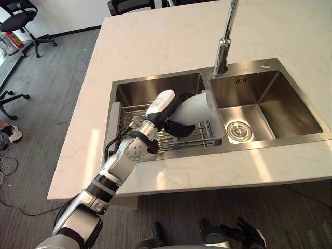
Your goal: Walk over to the sink, pick up the cup, carry it to the dishwasher, place the cup inside the dishwasher, then close the dishwasher door
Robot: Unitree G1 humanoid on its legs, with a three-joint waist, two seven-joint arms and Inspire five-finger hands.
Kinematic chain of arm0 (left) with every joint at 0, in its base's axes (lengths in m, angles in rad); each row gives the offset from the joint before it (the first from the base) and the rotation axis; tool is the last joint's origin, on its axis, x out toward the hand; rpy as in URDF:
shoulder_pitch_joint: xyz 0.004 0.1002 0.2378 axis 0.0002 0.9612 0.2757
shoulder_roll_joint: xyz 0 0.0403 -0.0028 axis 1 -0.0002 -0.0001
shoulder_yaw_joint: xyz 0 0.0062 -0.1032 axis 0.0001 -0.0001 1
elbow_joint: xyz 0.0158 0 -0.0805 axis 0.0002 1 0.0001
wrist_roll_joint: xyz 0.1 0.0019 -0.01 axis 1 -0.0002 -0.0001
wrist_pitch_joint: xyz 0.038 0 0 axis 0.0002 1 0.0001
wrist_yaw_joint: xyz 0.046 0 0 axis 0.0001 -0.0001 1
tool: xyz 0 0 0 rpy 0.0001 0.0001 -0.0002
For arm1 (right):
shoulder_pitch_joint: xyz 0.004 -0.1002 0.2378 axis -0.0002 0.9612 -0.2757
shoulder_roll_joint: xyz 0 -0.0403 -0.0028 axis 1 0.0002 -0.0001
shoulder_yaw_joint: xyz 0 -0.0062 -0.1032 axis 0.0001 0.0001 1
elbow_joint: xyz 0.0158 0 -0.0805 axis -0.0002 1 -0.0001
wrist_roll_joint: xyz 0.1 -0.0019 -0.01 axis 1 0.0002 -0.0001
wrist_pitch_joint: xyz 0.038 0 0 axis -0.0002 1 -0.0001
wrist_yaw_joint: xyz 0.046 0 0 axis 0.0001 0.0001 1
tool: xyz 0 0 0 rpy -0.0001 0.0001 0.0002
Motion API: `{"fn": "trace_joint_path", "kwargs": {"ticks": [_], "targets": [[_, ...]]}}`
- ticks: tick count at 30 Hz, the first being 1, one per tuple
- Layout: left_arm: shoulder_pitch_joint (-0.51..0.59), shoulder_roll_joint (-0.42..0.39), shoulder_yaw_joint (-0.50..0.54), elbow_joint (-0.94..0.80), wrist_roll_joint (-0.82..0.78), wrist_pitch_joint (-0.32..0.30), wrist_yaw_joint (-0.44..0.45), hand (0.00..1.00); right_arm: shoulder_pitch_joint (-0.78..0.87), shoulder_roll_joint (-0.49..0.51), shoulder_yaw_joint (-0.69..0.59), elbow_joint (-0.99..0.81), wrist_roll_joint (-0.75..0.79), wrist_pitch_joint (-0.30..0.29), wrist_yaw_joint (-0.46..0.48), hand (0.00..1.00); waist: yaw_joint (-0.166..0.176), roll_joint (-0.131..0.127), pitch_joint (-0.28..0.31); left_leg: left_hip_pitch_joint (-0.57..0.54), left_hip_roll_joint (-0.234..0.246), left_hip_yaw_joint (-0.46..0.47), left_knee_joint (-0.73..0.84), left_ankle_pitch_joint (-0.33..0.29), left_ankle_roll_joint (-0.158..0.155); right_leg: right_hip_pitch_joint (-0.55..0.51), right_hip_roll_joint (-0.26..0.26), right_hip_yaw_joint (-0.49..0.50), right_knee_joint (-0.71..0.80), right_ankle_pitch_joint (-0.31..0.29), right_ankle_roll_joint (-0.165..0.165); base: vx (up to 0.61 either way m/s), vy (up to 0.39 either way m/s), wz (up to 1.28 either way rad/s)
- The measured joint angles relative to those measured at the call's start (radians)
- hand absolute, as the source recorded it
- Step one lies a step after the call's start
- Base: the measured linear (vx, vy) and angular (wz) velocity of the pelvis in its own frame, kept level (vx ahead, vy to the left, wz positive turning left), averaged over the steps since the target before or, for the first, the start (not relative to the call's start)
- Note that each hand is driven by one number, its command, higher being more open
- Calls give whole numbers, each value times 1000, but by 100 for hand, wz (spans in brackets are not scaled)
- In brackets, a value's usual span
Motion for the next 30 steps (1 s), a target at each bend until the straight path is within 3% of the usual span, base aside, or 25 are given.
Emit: {"fn": "trace_joint_path", "kwargs": {"ticks": [8,12,16,21,25,29,30], "targets": [[200,-80,132,-129,-276,-43,29,30,13,19,0,6,0,8,6,90,34,-46,-21,13,-1,1,0,1,2,4,0,5,15,-8,0,-1,-1,0],[375,-98,213,-198,-468,-43,25,30,23,31,1,4,0,10,10,90,52,-67,-36,26,3,28,0,-6,0,3,4,34,15,-8,0,2,-8,-17],[505,-145,279,-237,-553,-44,23,30,40,36,1,-6,0,11,9,90,76,-81,-69,44,7,71,0,-23,-3,0,12,75,12,-8,1,19,-11,-31],[575,-172,286,-310,-588,-47,24,30,50,43,13,-65,0,11,7,90,91,-95,-82,26,14,127,43,-60,-1,-28,17,134,10,6,8,16,-4,-35],[579,-197,285,-440,-590,-62,35,30,49,55,43,-194,-1,10,-16,90,104,-105,-77,-80,56,190,197,-137,7,-101,26,198,10,50,41,-8,7,-48],[534,-215,285,-469,-590,-83,52,30,36,62,54,-244,-1,8,-33,90,110,-110,-74,-137,76,201,293,-178,25,-153,24,139,47,81,79,-86,40,-18],[521,-225,289,-469,-590,-87,54,30,27,65,55,-244,-1,8,-37,90,119,-107,-72,-144,88,207,295,-182,44,-159,24,128,79,59,94,-138,16,11]]}}
